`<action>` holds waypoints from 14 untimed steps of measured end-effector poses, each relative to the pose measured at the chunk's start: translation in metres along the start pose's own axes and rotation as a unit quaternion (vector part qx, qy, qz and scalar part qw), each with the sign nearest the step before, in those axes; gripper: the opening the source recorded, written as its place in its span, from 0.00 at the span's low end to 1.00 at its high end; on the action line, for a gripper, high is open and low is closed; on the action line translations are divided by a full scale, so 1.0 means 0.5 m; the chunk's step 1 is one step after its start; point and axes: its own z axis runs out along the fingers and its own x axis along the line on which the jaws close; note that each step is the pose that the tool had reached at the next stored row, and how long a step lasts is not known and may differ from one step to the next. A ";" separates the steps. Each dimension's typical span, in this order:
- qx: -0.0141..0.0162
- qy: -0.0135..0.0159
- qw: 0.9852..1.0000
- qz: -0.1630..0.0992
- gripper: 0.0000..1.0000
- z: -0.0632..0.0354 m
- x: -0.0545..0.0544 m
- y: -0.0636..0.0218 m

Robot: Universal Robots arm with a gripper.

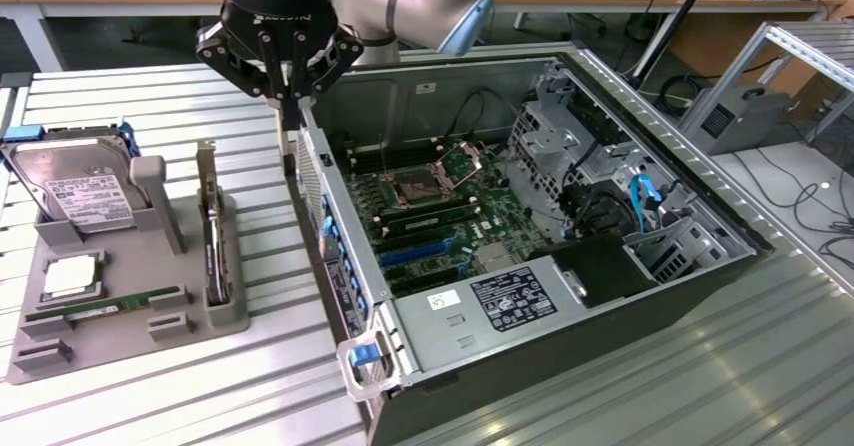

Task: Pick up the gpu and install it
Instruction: 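Reach for the gpu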

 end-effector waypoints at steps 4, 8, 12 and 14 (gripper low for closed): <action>0.000 0.000 1.000 0.000 0.11 0.000 0.004 0.000; 0.000 0.000 1.000 0.000 0.11 0.000 0.013 -0.001; 0.000 0.000 1.000 0.000 0.11 -0.001 0.029 -0.002; 0.000 0.000 1.000 0.000 0.11 -0.001 0.035 -0.003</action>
